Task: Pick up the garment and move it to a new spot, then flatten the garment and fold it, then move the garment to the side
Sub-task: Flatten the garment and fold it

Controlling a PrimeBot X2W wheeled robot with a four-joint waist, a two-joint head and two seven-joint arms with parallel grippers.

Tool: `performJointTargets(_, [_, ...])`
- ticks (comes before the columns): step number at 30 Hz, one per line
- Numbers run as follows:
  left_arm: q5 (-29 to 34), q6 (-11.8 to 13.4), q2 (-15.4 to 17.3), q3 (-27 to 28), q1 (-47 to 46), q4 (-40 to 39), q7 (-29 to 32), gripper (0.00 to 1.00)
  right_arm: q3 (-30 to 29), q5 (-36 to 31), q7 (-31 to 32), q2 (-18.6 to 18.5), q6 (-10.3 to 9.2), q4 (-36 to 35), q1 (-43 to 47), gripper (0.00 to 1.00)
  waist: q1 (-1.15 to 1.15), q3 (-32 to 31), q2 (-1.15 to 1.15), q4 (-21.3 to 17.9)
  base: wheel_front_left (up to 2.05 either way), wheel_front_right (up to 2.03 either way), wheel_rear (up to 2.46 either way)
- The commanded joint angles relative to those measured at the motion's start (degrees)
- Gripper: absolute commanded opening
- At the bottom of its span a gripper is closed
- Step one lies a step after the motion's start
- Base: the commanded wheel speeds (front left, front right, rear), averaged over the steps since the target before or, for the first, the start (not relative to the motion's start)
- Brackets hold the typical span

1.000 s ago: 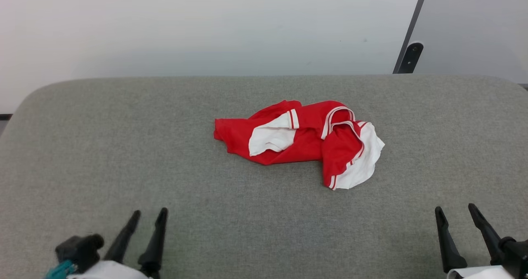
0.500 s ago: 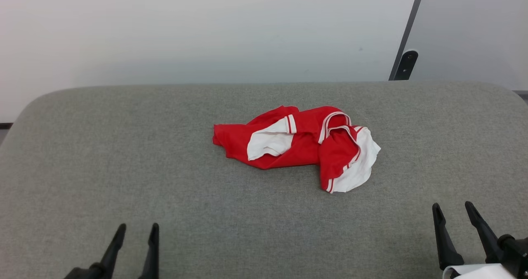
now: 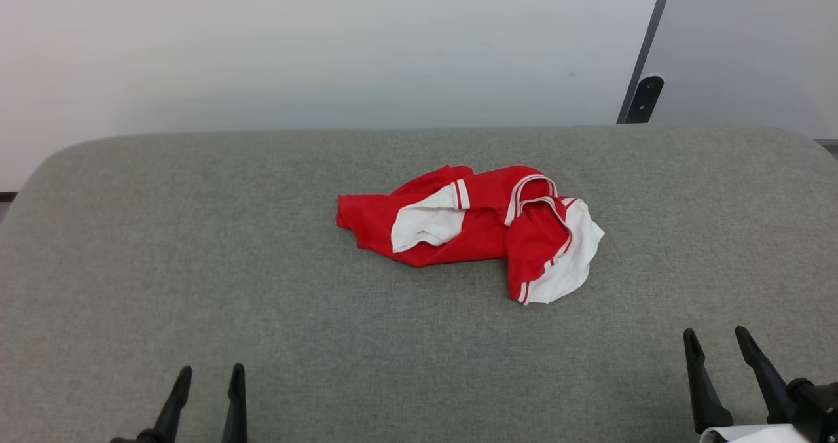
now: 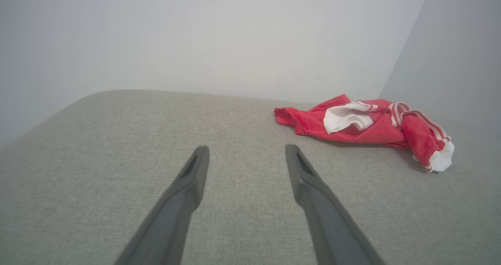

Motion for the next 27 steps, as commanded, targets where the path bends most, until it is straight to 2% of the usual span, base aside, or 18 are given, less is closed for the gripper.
performJointTargets(1, [0.5, -0.4, -0.3, 0.3, 0.2, 0.1, 0.0, 1.00, 0.0, 0.3, -0.1, 0.2, 0.00, 0.1, -0.5, 1.00, 0.00, 0.2, 0.00, 0.1, 0.00, 0.00, 0.00])
performJointTargets(13, [1.3, -1.2, -2.3, 0.5, -0.5, 0.8, 0.0, 1.00, 1.3, 0.6, 0.1, 0.5, 0.00, 1.1, -2.1, 1.00, 0.00, 1.1, 0.00, 0.7, 0.00, 0.00, 0.00])
performJointTargets(15, [1.2, -1.3, -1.7, -0.6, -2.7, 1.1, 0.0, 1.00, 1.5, 0.5, -0.1, 0.6, 0.00, 1.1, -2.5, 1.00, 0.00, 1.7, 0.00, 0.7, 0.00, 0.00, 0.00])
performJointTargets(19, [-0.3, -1.3, 2.0, -5.4, -11.3, 2.7, 0.8, 1.00, 1.9, 0.2, -0.8, 1.0, 0.00, 0.6, -3.8, 1.00, 0.00, 3.9, 0.00, 0.1, 0.00, 0.00, 0.00])
performJointTargets(21, [-1.4, -1.3, 5.5, -8.8, -18.7, 3.1, 2.1, 1.00, 2.2, 0.2, -1.3, 1.2, 0.00, 0.5, -4.7, 1.00, 0.00, 5.4, 0.00, -0.4, 0.00, 0.00, 0.00])
performJointTargets(27, [-9.7, -1.3, 14.5, -20.8, -41.2, 8.8, 10.5, 1.00, 3.4, 0.2, -3.0, 2.0, 0.00, 1.6, -8.0, 1.00, 0.00, 10.3, 0.00, -3.1, 0.00, 0.00, 0.00])
